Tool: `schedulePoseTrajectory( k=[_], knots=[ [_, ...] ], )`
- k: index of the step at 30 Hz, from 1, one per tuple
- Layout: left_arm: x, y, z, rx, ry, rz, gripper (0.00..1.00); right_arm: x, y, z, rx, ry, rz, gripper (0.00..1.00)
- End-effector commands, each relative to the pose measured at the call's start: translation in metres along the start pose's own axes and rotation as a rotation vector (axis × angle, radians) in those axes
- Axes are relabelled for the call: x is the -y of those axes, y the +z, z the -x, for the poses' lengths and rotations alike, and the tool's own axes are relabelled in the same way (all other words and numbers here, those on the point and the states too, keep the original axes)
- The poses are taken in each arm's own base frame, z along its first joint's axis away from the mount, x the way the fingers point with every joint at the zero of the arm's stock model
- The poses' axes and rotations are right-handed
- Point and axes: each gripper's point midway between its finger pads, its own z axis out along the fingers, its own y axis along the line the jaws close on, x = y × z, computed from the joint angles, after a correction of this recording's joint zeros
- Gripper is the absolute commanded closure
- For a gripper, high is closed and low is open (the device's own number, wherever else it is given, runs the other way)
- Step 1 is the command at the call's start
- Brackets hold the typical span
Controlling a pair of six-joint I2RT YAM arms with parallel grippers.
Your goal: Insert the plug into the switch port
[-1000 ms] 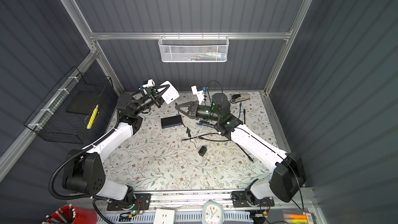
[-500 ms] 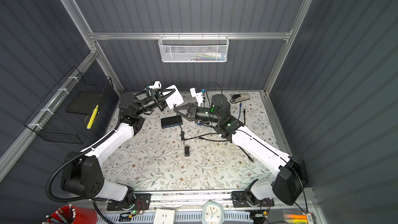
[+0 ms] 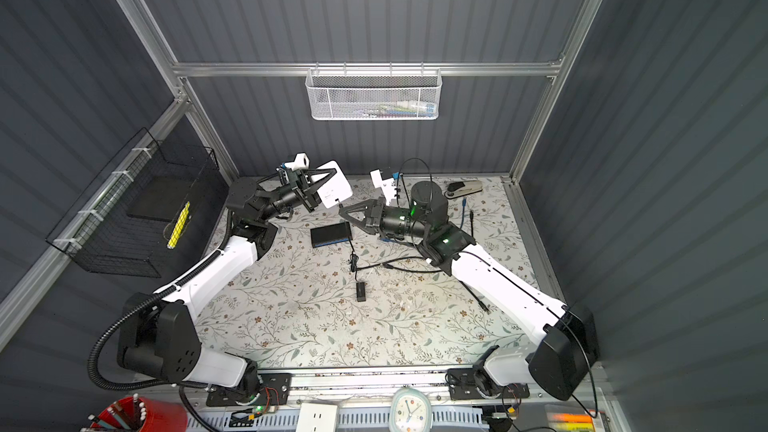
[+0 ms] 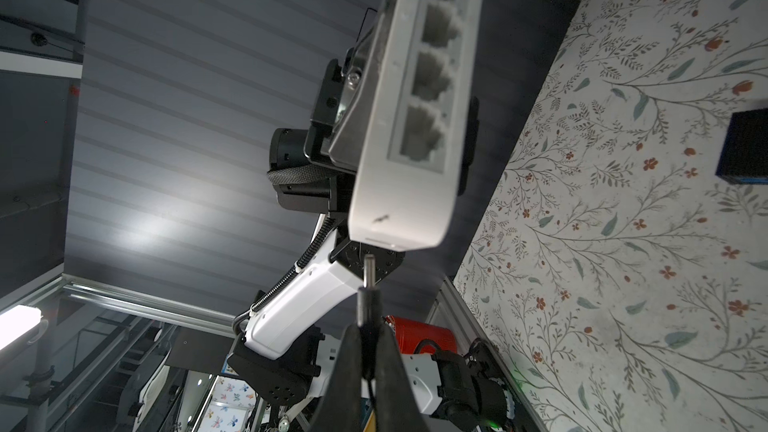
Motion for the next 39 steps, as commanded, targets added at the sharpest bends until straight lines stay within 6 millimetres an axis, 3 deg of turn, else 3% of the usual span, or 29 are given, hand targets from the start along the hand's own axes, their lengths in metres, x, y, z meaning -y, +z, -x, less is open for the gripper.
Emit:
schedulePoseTrajectory(
  k=[1,22,39],
  knots=[
    [0.037,0.000,-0.015,-0.047,0.086,-0.068,1.00,-0.001,-0.001,0.003,0.010,-0.022,0.001,1.00],
    [0.032,0.005,-0.030,-0.103,0.084,-0.072,1.00,-0.009,0.003,0.007,0.008,-0.028,0.036,1.00],
    [0.031,0.006,-0.035,-0.131,0.098,-0.065,1.00,-0.013,-0.006,0.007,0.025,-0.036,0.045,1.00]
  ],
)
